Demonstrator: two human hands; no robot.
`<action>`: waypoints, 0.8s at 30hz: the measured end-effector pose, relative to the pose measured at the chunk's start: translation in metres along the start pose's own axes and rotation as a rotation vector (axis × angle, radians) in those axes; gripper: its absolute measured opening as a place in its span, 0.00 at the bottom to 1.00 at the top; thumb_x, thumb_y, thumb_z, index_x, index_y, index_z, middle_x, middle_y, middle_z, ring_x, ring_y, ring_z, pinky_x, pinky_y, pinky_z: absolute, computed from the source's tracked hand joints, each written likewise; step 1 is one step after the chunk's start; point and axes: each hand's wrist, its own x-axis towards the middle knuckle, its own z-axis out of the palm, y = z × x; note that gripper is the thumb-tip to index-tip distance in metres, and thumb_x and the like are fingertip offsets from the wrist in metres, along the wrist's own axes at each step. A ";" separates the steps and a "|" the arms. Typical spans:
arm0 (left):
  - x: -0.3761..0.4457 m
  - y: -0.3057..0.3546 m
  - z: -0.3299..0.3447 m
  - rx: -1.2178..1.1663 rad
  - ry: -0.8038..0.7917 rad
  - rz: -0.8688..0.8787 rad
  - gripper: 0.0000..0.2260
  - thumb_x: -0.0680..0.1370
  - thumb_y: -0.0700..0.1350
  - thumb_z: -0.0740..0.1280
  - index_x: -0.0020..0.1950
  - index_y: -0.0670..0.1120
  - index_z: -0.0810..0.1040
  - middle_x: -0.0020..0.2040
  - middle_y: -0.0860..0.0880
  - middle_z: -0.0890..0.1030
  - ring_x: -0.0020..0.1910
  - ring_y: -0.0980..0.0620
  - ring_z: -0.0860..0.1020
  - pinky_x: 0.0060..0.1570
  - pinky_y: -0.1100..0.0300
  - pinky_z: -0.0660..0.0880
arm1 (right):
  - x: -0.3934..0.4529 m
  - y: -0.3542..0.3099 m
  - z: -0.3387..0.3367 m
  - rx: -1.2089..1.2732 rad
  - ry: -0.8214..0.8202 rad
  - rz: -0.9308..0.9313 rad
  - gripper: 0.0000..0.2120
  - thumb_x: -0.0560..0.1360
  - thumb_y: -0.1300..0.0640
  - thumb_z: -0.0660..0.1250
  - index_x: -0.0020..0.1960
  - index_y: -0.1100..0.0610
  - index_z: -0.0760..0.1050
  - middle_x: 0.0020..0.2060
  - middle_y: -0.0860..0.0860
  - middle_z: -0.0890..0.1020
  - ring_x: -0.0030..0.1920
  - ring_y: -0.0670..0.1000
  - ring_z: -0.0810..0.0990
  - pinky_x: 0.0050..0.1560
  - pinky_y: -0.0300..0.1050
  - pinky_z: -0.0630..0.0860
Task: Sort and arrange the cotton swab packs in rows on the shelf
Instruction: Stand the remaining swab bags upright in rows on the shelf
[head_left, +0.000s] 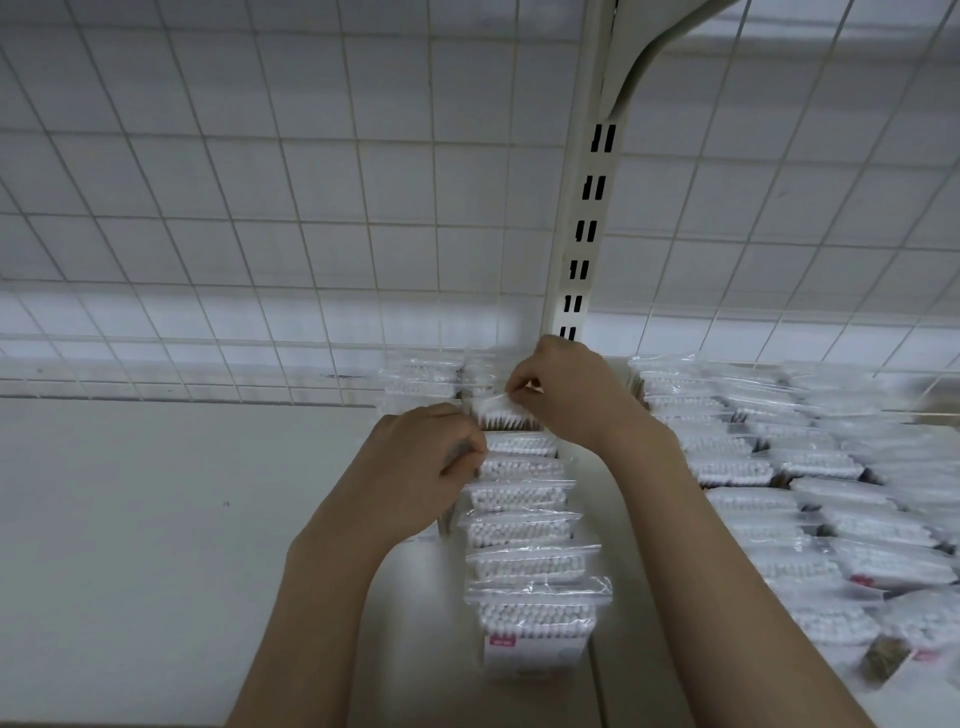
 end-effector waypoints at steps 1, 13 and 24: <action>0.000 -0.001 0.000 0.001 0.005 0.002 0.04 0.75 0.42 0.66 0.47 0.47 0.81 0.46 0.55 0.79 0.45 0.56 0.77 0.50 0.56 0.73 | -0.002 0.000 -0.003 -0.015 0.044 0.010 0.10 0.77 0.58 0.61 0.50 0.52 0.81 0.45 0.49 0.74 0.46 0.50 0.75 0.43 0.41 0.70; -0.001 -0.005 0.005 0.015 0.031 0.041 0.06 0.77 0.43 0.65 0.48 0.47 0.82 0.46 0.56 0.79 0.46 0.57 0.76 0.51 0.55 0.73 | -0.034 -0.002 -0.056 0.489 0.444 0.119 0.08 0.70 0.63 0.61 0.36 0.58 0.78 0.26 0.52 0.76 0.23 0.43 0.69 0.24 0.28 0.63; -0.005 -0.005 0.005 -0.013 0.061 0.063 0.05 0.76 0.42 0.66 0.47 0.47 0.82 0.47 0.55 0.80 0.46 0.56 0.77 0.50 0.58 0.73 | -0.033 0.001 -0.050 0.352 0.342 0.023 0.09 0.72 0.65 0.66 0.44 0.52 0.76 0.35 0.41 0.78 0.37 0.42 0.77 0.34 0.28 0.70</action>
